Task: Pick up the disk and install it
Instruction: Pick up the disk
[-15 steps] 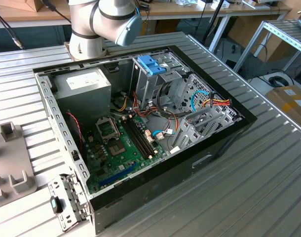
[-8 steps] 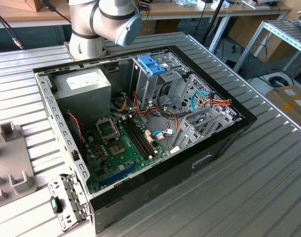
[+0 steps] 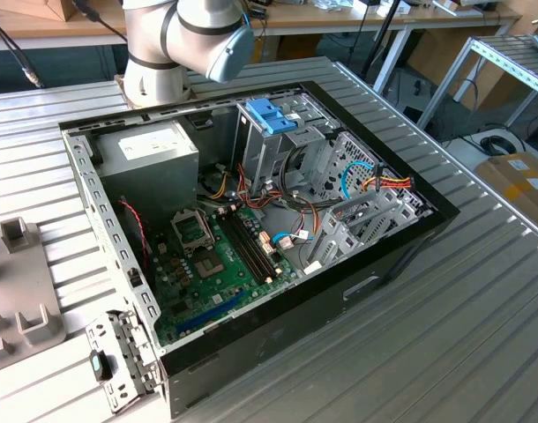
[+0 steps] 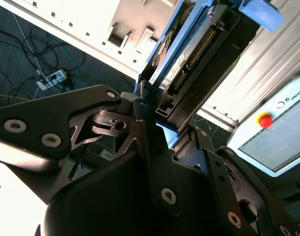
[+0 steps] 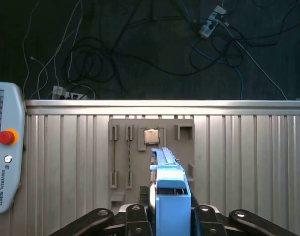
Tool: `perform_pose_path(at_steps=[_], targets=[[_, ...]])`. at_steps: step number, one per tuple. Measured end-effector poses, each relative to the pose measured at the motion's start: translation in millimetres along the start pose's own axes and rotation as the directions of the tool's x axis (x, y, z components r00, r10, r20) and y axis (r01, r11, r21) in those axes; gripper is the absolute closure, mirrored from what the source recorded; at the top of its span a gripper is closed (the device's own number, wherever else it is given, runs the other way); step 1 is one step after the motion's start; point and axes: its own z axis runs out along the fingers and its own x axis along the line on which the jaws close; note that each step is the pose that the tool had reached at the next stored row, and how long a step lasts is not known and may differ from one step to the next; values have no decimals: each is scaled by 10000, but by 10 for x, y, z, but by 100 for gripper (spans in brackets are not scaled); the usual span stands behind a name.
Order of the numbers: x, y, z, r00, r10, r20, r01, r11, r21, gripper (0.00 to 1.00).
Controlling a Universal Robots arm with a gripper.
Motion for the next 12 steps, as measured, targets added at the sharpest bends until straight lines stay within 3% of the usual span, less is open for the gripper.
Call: perform_pose_path(at_steps=[12], targets=[[0,-77,-3,10000,0,0,0,10000,0,63]])
